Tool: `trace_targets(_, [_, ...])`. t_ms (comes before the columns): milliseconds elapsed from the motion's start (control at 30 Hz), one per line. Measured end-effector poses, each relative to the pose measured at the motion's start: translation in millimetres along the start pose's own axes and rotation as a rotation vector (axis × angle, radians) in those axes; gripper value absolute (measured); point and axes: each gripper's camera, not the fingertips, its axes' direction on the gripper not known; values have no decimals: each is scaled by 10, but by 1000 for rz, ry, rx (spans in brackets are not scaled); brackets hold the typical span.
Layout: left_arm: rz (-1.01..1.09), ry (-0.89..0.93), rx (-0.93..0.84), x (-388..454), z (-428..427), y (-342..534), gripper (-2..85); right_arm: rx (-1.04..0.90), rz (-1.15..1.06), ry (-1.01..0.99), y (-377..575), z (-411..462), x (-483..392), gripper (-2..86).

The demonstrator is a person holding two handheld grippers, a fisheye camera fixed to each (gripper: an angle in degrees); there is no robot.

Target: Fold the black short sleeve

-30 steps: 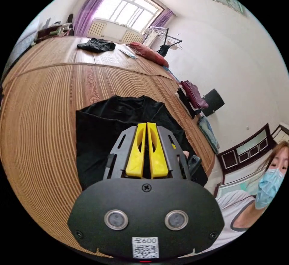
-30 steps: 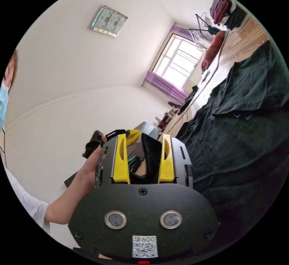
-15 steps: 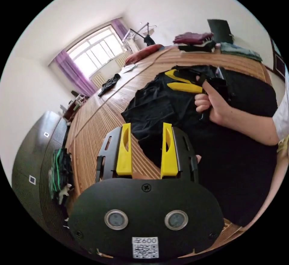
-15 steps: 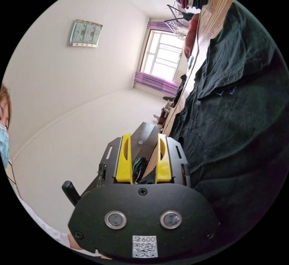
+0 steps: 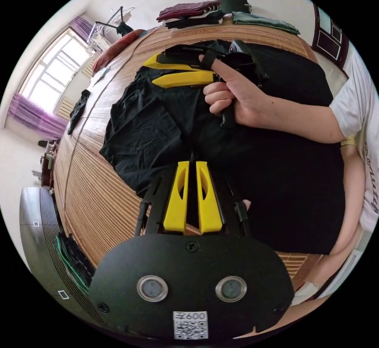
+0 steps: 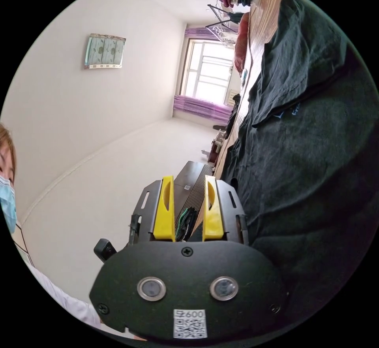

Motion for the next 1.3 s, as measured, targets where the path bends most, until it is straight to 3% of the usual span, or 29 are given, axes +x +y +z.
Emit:
trace_targets(233, [33,127,55,-322,-48,6,33,58,-17,-29,7,-155,-193,85])
trace_targets(367, [-244,-41,193,-1106,-68,-372,55,206,-62,-56,80,-413,-335,51])
trace_targets(433, [-356,-81,155,-1440,125,-655,74,270,-84,-45,110,-525,-401,18])
trace_targets(500, [-336,-60,71,-1692,473,-1120,83,317,-86,-43,124,-597,-438,1])
trace_targets(567, [-309,-83,94,-1799,663,-1367,87,301,-76,-32,109,-593,-472,-6])
trace_targets(733, [-421,63,-38,-2295,1085,-1651,105,285,-42,-3,74,-585,-524,-8])
trace_targets(900, [-602,190,103,-2946,991,-1266,23,261,-13,22,35,-567,-571,-8])
trace_targets(1200, [-751,273,385,-3717,522,-904,9,254,-2,34,-10,-577,-632,-8])
trace_targets(1300, [-787,302,390,-3908,557,-886,20,251,1,39,-29,-579,-636,-8])
